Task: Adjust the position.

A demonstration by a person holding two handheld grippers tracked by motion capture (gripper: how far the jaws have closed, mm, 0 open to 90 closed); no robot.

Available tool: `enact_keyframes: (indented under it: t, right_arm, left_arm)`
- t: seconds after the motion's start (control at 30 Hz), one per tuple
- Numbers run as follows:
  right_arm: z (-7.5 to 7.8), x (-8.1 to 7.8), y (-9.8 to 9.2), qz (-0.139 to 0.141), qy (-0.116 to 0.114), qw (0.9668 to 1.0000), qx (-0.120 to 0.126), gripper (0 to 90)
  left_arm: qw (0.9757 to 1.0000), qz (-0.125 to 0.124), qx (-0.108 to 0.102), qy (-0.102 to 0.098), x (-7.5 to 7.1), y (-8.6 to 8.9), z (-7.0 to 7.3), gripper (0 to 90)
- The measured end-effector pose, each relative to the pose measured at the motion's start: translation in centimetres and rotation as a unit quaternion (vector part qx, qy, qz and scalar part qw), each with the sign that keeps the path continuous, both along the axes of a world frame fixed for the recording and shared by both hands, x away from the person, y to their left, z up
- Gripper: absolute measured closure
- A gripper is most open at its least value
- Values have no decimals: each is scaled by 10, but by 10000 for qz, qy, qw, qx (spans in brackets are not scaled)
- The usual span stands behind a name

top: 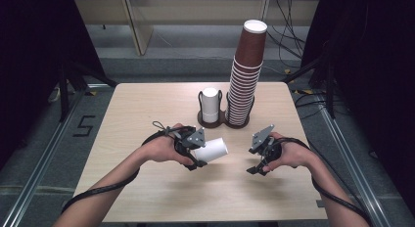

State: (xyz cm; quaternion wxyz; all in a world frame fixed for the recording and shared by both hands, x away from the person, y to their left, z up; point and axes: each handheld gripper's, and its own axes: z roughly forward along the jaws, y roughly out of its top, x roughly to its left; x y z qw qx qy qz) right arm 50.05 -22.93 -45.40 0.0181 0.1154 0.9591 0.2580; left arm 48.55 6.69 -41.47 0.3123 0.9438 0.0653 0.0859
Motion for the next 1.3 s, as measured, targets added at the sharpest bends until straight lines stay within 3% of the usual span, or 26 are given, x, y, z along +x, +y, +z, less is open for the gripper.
enact_keyframes:
  t: [0.2, 0.53, 0.67, 0.87, 0.9, 0.97, 1.0, 1.07, 1.3]
  right_arm:
    - [4, 2, 3, 187, -93, 9998, -14, 205]
    - [10, 2, 10, 209, -82, 9997, -66, 205]
    - [10, 3, 14, 341, -139, 9993, -65, 205]
    - [12, 1, 18, 277, -49, 9996, -87, 205]
    - [12, 2, 19, 369, -166, 9991, -92, 205]
    - [13, 1, 21, 345, -90, 9993, -84, 205]
    - [13, 2, 22, 443, -161, 9989, -56, 205]
    - [13, 1, 24, 417, -121, 9990, -58, 205]
    - [13, 0, 29, 426, -116, 9990, -51, 205]
  left_arm:
    - [9996, -85, 276, -37, 2, 0, 2, 267]
    - [9981, -247, 560, -2, 1, -5, 3, 267]
    - [9965, -333, 765, 16, 0, -6, 2, 267]
    - [9940, -431, 1008, 14, 0, -9, 2, 267]
    - [9935, -437, 1054, 25, 0, -10, 3, 267]
    - [9917, -508, 1185, 5, 0, -11, 4, 267]
    - [9922, -470, 1158, 18, 0, -11, 4, 267]
    - [9901, -552, 1289, -21, 0, -12, 5, 267]
    - [9866, -596, 1519, -7, 0, -15, 5, 267]
